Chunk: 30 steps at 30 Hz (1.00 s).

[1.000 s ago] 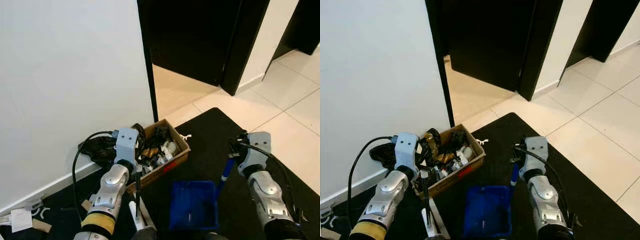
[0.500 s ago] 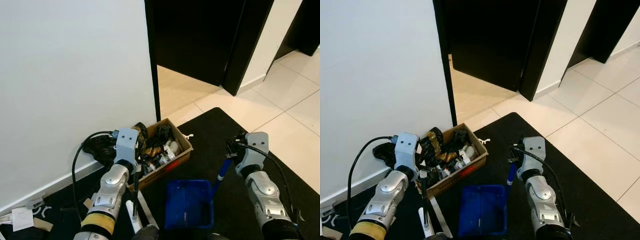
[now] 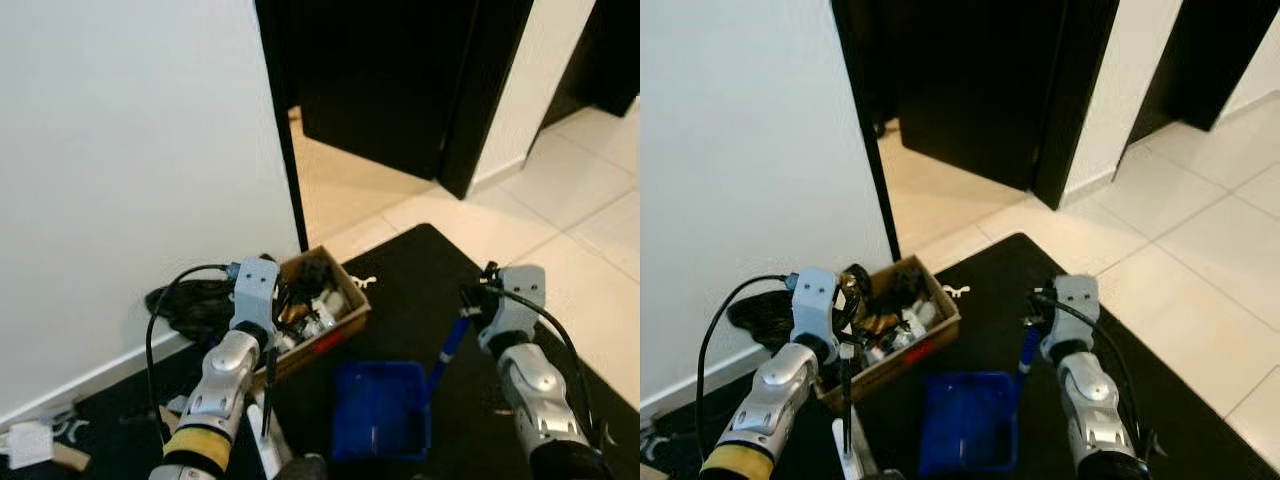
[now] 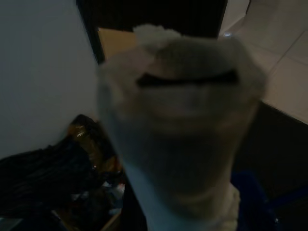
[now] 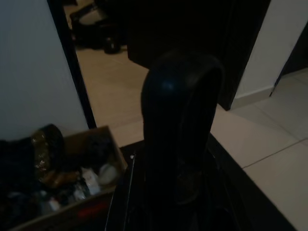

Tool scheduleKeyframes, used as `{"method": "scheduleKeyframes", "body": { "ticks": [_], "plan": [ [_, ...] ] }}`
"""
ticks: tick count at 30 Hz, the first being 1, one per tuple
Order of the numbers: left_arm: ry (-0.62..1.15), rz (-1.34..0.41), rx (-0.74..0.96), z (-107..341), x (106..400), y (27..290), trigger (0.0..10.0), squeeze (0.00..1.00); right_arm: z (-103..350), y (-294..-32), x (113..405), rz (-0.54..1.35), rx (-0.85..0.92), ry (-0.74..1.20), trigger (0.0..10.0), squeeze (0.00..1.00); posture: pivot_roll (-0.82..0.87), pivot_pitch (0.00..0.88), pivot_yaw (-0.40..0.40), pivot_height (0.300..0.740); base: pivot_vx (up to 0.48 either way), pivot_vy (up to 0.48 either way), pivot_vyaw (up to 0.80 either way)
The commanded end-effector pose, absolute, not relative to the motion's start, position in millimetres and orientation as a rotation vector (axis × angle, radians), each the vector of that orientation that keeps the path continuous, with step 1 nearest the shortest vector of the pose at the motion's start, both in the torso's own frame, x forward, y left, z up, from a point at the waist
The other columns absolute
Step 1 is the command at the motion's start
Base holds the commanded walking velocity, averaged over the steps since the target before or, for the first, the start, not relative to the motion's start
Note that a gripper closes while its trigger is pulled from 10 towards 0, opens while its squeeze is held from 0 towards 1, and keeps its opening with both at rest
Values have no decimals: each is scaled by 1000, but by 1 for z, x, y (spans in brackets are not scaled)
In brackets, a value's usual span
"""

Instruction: Sweep floor

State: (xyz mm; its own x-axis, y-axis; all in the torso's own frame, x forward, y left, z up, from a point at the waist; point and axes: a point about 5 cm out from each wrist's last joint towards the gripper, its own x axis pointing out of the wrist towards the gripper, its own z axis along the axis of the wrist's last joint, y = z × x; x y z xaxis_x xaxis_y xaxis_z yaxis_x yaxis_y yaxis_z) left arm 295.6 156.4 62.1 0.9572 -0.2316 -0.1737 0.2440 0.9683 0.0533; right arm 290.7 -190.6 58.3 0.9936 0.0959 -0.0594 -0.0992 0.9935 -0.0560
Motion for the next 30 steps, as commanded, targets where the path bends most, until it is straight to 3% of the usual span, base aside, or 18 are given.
{"method": "scheduleKeyframes", "body": {
  "ticks": [1,20,24,30],
  "plan": [
    [181,-231,77,60,294,159,10000,0,56,-189,288,97,-43,55,10000,0,84,61,57,740,0,0,0],
    [182,-236,76,60,294,158,10000,0,56,-187,288,97,-39,54,10000,0,85,63,63,740,0,0,0],
    [226,-220,-77,55,291,156,10000,0,57,-183,290,106,-36,43,10000,0,81,62,64,740,0,0,0],
    [231,-203,-94,52,288,159,10000,0,60,-178,292,109,-33,21,10000,0,82,59,63,740,0,0,0]
  ]
}}
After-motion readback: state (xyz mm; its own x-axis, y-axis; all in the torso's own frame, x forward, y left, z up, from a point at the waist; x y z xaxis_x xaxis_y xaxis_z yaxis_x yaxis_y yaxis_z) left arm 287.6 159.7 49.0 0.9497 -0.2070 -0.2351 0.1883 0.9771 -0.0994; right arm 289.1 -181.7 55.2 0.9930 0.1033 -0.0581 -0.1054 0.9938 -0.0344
